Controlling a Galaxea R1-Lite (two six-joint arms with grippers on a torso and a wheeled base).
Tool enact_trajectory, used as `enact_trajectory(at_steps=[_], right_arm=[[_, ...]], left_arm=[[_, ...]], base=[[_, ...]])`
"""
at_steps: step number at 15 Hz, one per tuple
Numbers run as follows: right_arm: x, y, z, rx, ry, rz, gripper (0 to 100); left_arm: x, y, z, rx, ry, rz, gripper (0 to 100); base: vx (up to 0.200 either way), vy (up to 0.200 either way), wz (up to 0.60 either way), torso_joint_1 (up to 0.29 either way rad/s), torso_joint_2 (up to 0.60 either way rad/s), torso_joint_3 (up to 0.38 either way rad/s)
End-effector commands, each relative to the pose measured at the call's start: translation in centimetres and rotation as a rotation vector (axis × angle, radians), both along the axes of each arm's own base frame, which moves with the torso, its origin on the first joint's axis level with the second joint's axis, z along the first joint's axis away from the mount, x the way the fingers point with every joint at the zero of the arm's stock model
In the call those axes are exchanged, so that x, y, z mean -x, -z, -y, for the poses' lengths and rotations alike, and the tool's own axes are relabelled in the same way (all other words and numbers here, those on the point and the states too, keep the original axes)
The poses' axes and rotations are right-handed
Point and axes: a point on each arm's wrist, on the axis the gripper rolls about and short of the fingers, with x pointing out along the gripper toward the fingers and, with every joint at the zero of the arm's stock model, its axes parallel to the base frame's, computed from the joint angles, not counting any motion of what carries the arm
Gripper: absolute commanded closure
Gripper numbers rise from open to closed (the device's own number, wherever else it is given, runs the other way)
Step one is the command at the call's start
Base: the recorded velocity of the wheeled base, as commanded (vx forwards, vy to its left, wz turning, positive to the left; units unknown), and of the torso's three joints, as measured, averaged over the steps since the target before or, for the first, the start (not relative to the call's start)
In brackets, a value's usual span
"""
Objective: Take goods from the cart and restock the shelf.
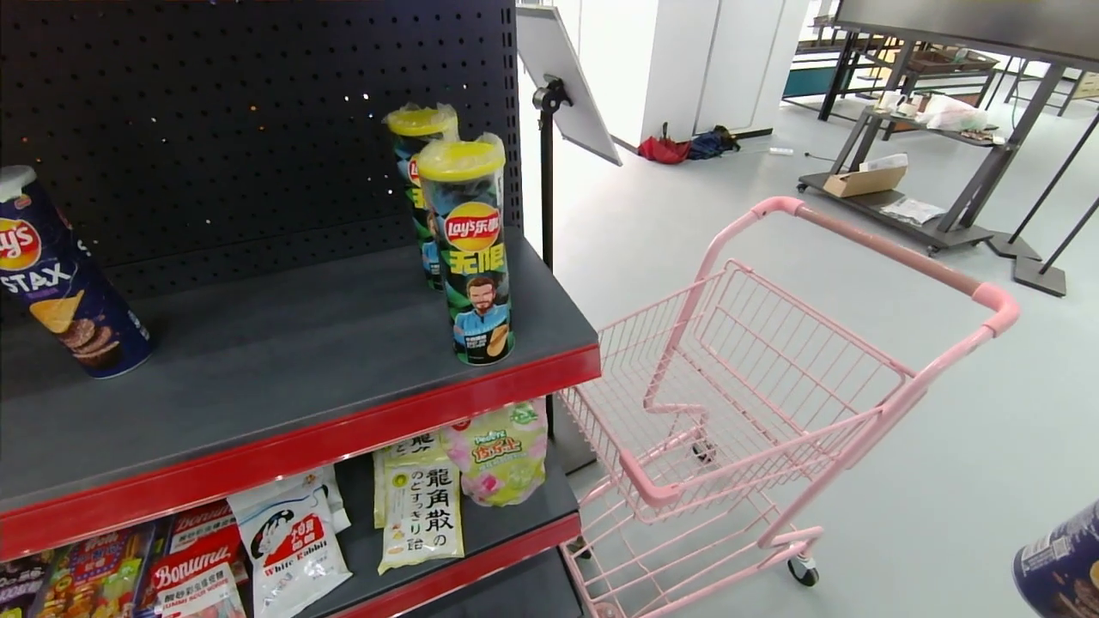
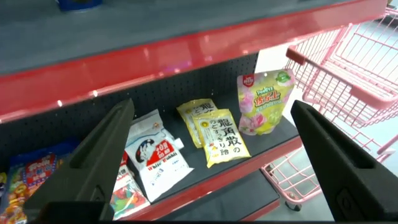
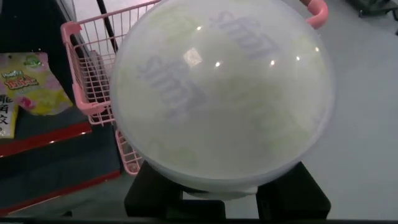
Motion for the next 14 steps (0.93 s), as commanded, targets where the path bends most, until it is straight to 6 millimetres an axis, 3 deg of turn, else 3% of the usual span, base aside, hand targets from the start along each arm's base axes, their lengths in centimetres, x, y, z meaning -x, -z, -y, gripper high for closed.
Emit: enact_trajectory(at_steps=[1,7,14], right_arm=[[0.0,0.1,0.0,0.000,-0.001,-0.004,100],[-0.1,0.4,0.0,0.001,-0.005,-0.015,100],[0.5,1.7,0.0,0.005,-0.005,-0.026,100]], left_arm=[[0.0,0.0,0.0,0.000,0.000,-0.001,0],[0.0,0.0,0.0,0.000,0.000,-0.001,0],[0.0,0.0,0.0,0.000,0.000,0.001,0]], base=[[0.000,0.000,0.00,0.246,-0.63,-0.398],[0.000,0.000,0.00,0.173,-0.43,-0.260],[0.000,0.000,0.60,0.018,-0.03,-0.016]])
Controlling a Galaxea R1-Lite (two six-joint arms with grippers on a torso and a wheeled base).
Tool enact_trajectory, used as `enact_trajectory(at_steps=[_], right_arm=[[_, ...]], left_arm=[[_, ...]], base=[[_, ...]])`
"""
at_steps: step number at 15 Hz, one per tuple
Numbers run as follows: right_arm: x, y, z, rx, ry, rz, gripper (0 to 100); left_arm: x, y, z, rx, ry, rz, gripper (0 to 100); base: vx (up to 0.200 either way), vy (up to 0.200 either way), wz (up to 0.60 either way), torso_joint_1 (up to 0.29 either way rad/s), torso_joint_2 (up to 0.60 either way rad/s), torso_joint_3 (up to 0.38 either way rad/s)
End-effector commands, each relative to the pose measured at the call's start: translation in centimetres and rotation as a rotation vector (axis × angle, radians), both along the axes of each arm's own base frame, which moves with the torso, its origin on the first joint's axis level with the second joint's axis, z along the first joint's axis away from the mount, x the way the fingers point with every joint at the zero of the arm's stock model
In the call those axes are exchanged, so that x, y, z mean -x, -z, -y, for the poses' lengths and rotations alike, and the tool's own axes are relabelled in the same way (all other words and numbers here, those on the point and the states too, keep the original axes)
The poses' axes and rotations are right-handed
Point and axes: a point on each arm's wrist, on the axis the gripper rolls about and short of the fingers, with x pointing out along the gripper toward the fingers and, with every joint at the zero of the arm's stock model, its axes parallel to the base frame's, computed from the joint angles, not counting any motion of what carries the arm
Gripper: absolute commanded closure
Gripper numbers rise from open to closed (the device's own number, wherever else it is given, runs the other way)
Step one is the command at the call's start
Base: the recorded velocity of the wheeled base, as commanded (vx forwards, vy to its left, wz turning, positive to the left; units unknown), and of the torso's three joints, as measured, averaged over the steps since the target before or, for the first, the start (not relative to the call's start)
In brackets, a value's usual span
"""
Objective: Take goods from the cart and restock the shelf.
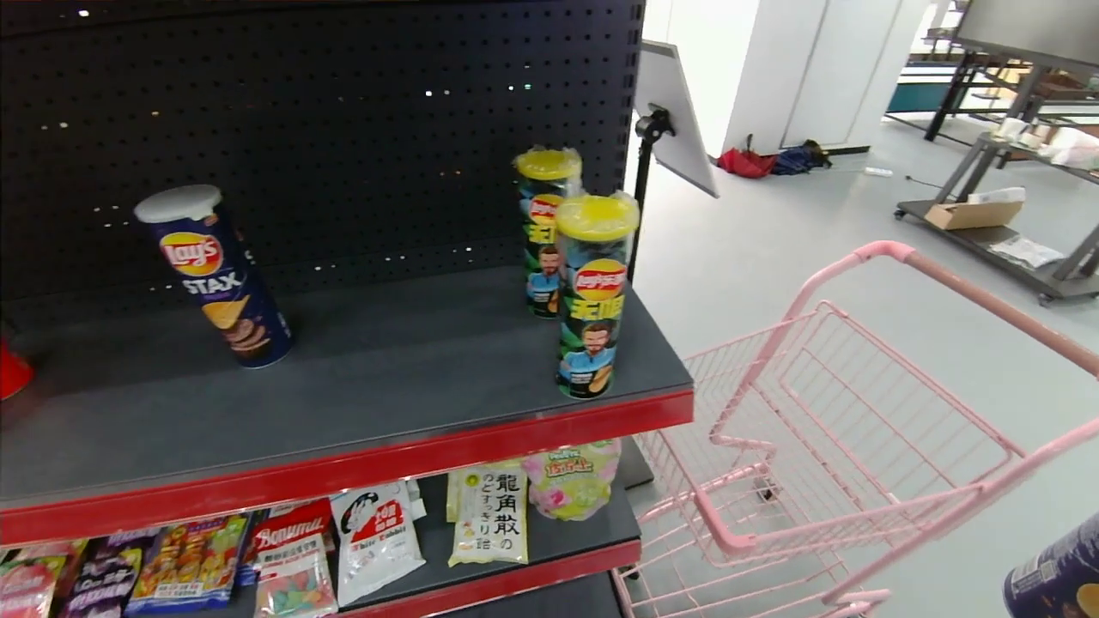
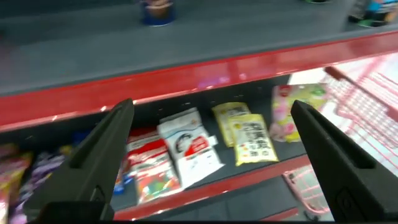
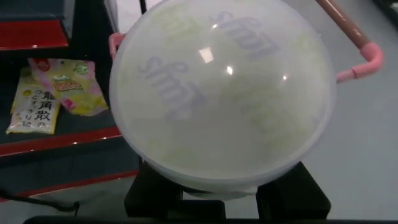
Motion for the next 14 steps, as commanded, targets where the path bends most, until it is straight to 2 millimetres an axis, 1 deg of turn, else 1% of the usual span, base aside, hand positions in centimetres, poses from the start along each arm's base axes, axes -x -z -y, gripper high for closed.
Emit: enact_trajectory(at_steps=[1,4,5,7,9,11,14], right_arm=[[0.2,0.3,0.0,0.000,-0.001,0.001,100],[0.4,0.6,0.0,0.001,0.001,0.006,100],[0.5,0.9,0.0,0.001,0.004,0.006,100],[1.6,2.1,0.0,0.003,0.022,0.039,100],[2.9,2.9,0.0,0.002,0.005,0.095,100],[3.5,3.8,0.0,0.004,0.001,0.118,100],[4.1,4.6,0.0,0.008,-0.002,0.149,100]], left_arm=[[0.0,0.0,0.0,0.000,-0.001,-0.001,0],[0.0,0.0,0.0,-0.001,-0.001,0.000,0],[0.0,0.0,0.0,-0.001,-0.001,-0.001,0],[0.0,0.0,0.0,-0.003,0.001,0.000,0],[0.0,0.0,0.0,-0.003,0.001,0.000,0],[0.0,0.0,0.0,-0.003,0.001,0.000,0],[0.0,0.0,0.0,-0.003,0.001,0.000,0]], base=[[0.000,0.000,0.60,0.002,0.01,0.002],[0.000,0.000,0.60,0.002,0.01,-0.001],[0.000,0.000,0.00,0.000,0.00,0.000],[0.000,0.000,0.00,0.000,0.00,0.000],[0.000,0.200,0.00,0.000,0.00,-0.002],[0.000,0.200,0.00,0.005,-0.01,0.009],[0.000,0.200,0.00,0.007,0.01,-0.001]])
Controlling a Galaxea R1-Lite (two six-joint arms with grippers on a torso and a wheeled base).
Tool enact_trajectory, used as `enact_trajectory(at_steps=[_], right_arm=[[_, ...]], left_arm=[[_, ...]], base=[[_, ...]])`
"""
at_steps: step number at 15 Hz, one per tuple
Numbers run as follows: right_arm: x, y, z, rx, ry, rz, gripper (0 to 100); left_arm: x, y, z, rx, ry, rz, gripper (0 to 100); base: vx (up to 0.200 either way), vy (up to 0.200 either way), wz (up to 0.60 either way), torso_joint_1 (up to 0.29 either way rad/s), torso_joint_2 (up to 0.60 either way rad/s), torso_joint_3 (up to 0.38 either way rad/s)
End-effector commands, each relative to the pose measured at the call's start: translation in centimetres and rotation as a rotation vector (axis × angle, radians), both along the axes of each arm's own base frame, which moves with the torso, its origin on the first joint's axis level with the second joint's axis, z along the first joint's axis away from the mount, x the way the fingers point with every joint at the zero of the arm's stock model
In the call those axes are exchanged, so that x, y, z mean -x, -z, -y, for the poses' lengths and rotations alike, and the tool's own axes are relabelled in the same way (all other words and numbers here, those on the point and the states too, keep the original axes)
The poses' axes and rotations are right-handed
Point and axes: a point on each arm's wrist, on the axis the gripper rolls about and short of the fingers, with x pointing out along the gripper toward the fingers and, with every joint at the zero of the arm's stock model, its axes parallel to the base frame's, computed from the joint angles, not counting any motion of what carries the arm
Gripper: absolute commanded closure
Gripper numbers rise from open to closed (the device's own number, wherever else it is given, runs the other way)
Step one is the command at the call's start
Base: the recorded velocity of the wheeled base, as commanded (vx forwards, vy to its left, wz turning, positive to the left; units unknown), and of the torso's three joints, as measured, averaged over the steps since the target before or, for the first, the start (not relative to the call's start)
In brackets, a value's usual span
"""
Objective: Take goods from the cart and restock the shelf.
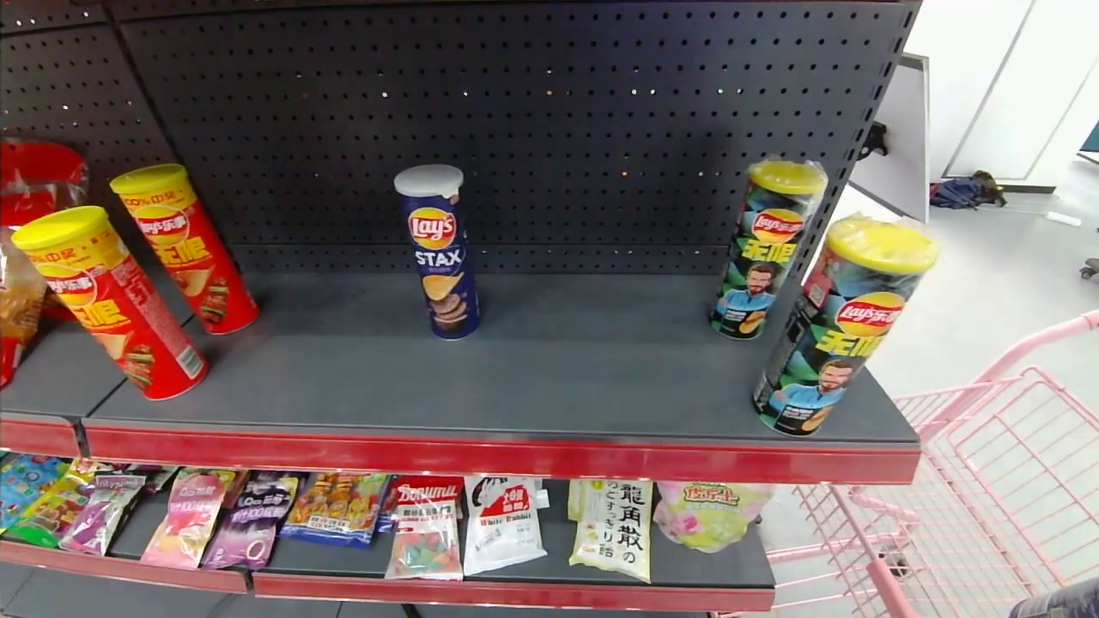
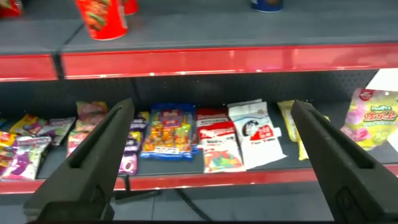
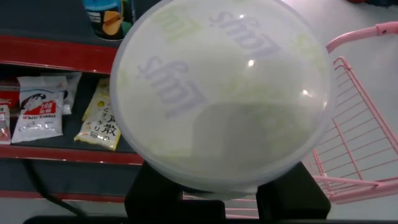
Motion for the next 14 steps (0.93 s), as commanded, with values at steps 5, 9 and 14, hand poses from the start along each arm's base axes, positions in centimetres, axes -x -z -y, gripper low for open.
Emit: enact_trajectory(at_steps=[5,9,14], right_arm=[[1.0,0.7,0.0,0.001,-0.004,0.065,100],[1.4,1.6,-0.3,-0.011,-0.124,0.084,100],[1.4,2.1,-0.3,-0.011,-0.129,0.084,100]], left_arm=[[0.0,0.0,0.0,0.000,-0.002,-0.002,0],[0.0,0.0,0.0,0.000,-0.002,-0.002,0],[0.0,0.0,0.0,-0.009,-0.002,-0.001,0]], base=[[0.000,0.200,0.00,0.002,0.00,0.005],[0.000,0.100,0.00,0.002,0.00,0.001],[0.160,0.000,0.00,-0.004,0.00,0.003]])
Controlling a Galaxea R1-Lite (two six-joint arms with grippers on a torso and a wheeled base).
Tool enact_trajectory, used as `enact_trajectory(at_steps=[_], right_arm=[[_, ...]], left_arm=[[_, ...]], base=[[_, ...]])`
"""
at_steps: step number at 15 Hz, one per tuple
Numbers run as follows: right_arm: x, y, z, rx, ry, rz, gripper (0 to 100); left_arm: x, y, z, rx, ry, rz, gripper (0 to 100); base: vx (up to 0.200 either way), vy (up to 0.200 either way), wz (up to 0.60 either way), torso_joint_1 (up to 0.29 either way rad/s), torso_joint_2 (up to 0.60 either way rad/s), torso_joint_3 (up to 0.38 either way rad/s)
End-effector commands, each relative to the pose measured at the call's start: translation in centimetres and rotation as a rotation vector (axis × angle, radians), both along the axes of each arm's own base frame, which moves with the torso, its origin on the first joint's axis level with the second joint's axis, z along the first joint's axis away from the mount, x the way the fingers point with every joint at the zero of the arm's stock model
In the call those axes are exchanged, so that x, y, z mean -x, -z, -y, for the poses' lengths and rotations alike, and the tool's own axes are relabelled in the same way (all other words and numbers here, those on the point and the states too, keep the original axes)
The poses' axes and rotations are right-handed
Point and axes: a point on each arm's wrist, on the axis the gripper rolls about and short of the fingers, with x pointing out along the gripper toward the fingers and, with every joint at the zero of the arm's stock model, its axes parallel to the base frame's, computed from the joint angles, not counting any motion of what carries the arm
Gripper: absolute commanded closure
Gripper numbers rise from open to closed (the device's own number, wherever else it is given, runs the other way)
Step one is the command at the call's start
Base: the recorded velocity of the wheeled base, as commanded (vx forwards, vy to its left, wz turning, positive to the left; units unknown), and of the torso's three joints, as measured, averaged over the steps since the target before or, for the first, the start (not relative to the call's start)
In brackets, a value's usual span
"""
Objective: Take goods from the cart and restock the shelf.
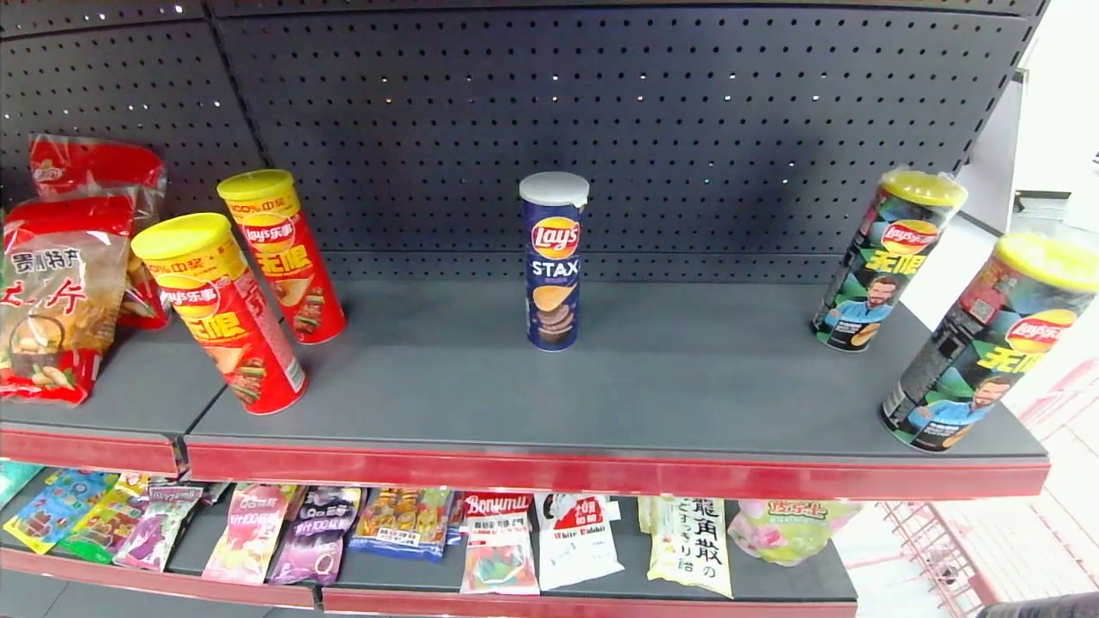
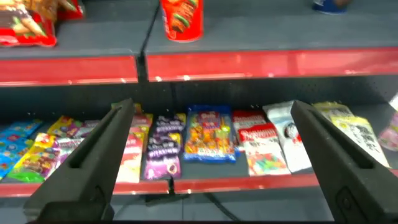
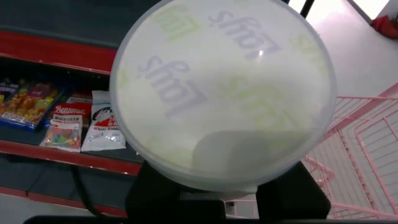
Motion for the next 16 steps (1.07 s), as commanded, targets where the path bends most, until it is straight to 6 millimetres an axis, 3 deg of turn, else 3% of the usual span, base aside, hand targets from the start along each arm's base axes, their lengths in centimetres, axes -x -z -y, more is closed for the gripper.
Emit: enact_trajectory(at_steps=[1,11,12,13,14,16], right_arm=[[0.0,0.0,0.0,0.001,-0.004,0.001,100],[0.3,0.1,-0.4,-0.012,-0.210,-0.022,100],[0.2,-0.1,-0.5,-0.014,-0.233,-0.030,100],[0.1,-0.1,-0.5,-0.016,-0.245,-0.042,100],[-0.3,-0.4,-0.5,-0.020,-0.256,-0.068,100],[-0.7,-1.2,-0.6,-0.024,-0.265,-0.093,100]], left_arm=[[0.0,0.0,0.0,-0.003,-0.001,-0.001,0],[-0.3,-0.1,0.0,0.006,0.028,-0.045,0],[-0.1,-1.2,0.1,0.018,0.082,-0.009,0],[-0.1,-5.7,0.1,0.046,0.164,0.024,0],[-1.5,-11.0,0.3,0.099,0.220,0.011,0],[-3.7,-15.5,0.8,0.100,0.396,-0.007,0]], base=[[0.000,0.000,0.00,0.000,0.00,0.000],[0.000,0.000,0.00,0.000,0.00,0.000],[0.000,0.000,0.00,0.000,0.00,0.000],[0.000,0.000,0.00,0.000,0.00,0.000],[0.000,0.000,0.00,0.000,0.00,0.000],[0.000,0.000,0.00,0.000,0.00,0.000]])
